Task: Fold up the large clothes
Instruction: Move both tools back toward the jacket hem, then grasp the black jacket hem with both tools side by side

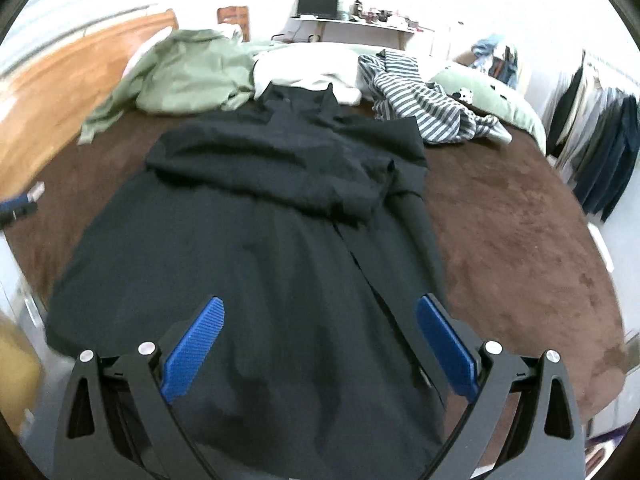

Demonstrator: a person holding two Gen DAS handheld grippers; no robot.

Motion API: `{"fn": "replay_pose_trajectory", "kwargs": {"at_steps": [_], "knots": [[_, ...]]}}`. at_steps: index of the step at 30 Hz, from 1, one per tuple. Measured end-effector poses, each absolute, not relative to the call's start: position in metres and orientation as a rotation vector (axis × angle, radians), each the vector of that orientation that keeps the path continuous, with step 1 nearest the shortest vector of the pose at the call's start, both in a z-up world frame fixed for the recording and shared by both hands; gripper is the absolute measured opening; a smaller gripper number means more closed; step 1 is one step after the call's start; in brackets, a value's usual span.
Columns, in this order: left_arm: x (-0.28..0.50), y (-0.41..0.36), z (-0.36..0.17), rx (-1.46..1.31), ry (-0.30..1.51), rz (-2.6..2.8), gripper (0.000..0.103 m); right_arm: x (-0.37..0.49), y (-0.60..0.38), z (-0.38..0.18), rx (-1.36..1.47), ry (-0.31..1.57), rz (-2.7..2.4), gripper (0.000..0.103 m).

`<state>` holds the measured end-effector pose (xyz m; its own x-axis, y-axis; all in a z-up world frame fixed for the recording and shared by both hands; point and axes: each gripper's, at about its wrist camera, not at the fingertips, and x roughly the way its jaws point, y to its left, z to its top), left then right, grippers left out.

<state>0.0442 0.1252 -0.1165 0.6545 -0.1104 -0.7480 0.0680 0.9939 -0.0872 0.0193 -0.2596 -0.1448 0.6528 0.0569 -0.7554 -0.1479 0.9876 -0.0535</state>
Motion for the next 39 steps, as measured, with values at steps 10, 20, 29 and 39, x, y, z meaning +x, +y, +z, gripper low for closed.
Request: {"fn": "replay_pose_trajectory", "kwargs": {"at_steps": [10, 20, 29, 39], "knots": [[-0.001, 0.142, -0.181, -0.05, 0.928, -0.1, 0.097, -0.028, -0.292, -0.189, 0.046, 0.864, 0.087, 0.096], [-0.02, 0.133, -0.216, -0.062, 0.949, -0.182, 0.096, -0.023, -0.334, -0.21, 0.128, 0.918, 0.14, 0.096], [-0.023, 0.137, -0.241, -0.092, 0.985, -0.198, 0.094, -0.01, -0.369, -0.233, 0.161, 0.956, 0.156, 0.096], [-0.02, 0.136, -0.247, -0.155, 1.0, -0.206, 0.089, 0.0, -0.386, -0.272, 0.188, 1.046, 0.19, 0.094]]}}
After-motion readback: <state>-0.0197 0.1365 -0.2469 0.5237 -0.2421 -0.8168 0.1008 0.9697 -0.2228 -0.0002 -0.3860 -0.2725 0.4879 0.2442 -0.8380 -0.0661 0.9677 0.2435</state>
